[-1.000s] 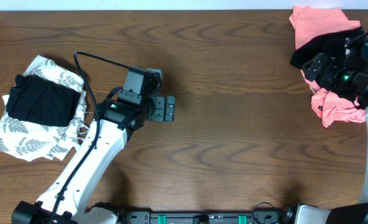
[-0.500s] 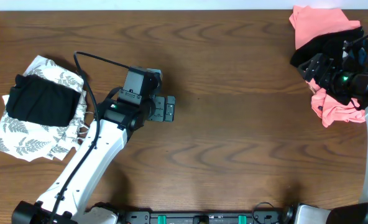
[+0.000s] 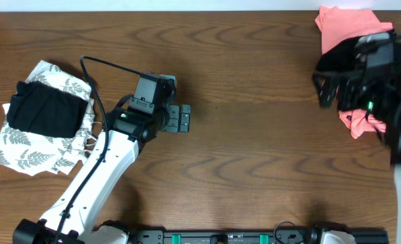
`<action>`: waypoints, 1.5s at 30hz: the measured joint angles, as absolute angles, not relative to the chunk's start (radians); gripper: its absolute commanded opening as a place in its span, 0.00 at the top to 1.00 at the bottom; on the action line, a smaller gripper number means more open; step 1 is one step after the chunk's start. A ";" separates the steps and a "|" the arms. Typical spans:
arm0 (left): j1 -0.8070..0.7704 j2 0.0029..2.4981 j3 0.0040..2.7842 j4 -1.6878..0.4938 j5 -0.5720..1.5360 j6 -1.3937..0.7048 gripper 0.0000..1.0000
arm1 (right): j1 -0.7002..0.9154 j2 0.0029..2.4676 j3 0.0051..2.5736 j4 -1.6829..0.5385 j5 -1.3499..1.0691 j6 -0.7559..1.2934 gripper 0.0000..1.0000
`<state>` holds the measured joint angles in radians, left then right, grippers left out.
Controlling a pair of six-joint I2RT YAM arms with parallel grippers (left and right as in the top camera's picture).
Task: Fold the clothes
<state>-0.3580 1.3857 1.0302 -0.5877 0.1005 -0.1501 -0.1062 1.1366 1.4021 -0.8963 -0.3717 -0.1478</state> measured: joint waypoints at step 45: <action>-0.358 1.386 1.030 -0.588 0.101 -0.149 0.02 | 0.014 0.015 0.148 -0.512 -0.288 -0.220 0.01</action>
